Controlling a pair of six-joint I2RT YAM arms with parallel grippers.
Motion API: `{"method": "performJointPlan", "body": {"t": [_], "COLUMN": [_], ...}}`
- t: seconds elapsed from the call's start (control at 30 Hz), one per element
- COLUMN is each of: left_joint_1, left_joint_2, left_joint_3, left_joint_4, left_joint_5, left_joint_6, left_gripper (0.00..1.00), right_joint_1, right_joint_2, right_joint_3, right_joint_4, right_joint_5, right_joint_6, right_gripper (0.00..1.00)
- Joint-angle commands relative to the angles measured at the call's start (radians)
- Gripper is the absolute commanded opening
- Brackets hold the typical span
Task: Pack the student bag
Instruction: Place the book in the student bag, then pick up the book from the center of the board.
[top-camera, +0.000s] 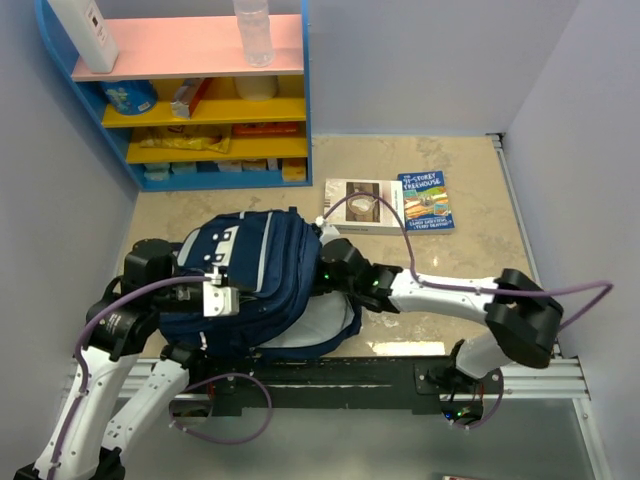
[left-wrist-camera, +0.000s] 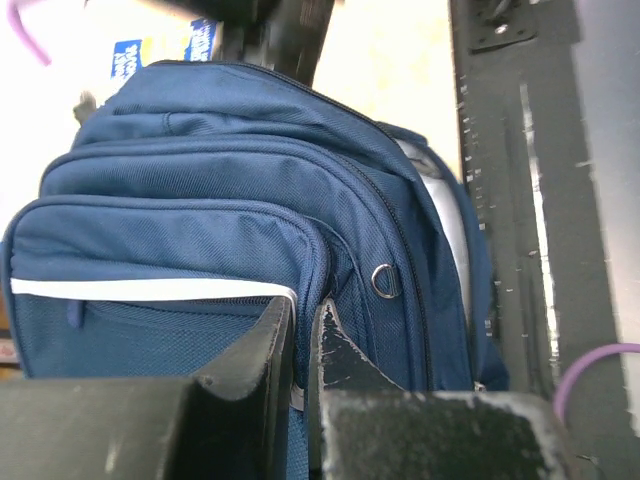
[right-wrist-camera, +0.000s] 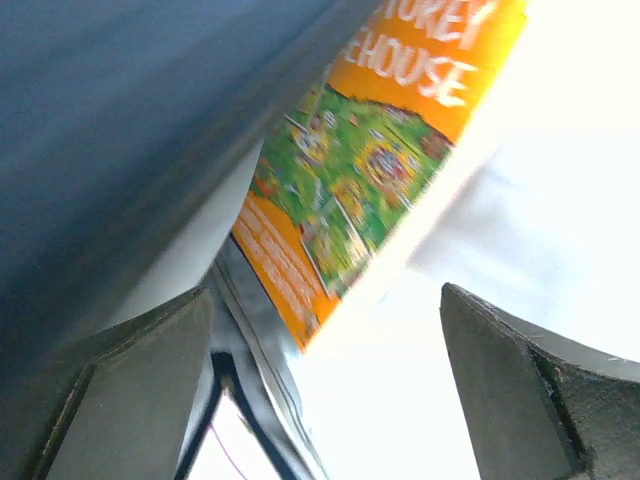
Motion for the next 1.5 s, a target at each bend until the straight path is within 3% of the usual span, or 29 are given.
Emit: {"method": "performJointPlan", "body": {"t": [0.0, 0.07, 0.13, 0.3, 0.47, 0.6, 0.9, 1.2, 1.47], "left_joint_1": [-0.004, -0.004, -0.004, -0.002, -0.002, -0.004, -0.002, -0.002, -0.004], "left_joint_2": [-0.011, -0.006, 0.000, 0.005, 0.015, 0.017, 0.009, 0.008, -0.006], "left_joint_3": [-0.067, -0.082, -0.090, -0.110, -0.099, -0.073, -0.071, -0.059, -0.059], "left_joint_4": [0.189, 0.182, 0.148, 0.087, 0.059, 0.065, 0.097, 0.096, 0.093], "left_joint_5": [-0.071, -0.092, -0.080, -0.032, 0.000, 0.021, 0.066, 0.067, 0.066], "left_joint_6": [0.030, 0.060, 0.090, 0.162, 0.171, 0.160, 0.123, 0.136, 0.143], "left_gripper": [0.00, 0.00, 0.00, 0.00, 0.00, 0.00, 0.00, 0.00, 0.00], "right_joint_1": [-0.023, -0.061, -0.205, -0.480, -0.718, -0.919, -1.111, -1.128, -1.132], "right_joint_2": [-0.215, -0.277, -0.341, -0.290, -0.012, 0.134, 0.293, 0.404, 0.447], "right_joint_3": [0.057, 0.033, 0.013, 0.155, 0.385, 0.465, 0.494, 0.573, 0.534], "right_joint_4": [-0.223, -0.324, -0.329, -0.450, -0.577, -0.583, -0.553, -0.547, -0.514], "right_joint_5": [0.072, 0.203, 0.159, 0.260, 0.217, 0.189, 0.169, 0.212, 0.159], "right_joint_6": [-0.149, -0.139, -0.155, -0.284, -0.272, -0.226, -0.240, -0.332, -0.334], "right_gripper": [0.99, 0.99, 0.99, 0.98, 0.90, 0.89, 0.82, 0.80, 0.71]}}
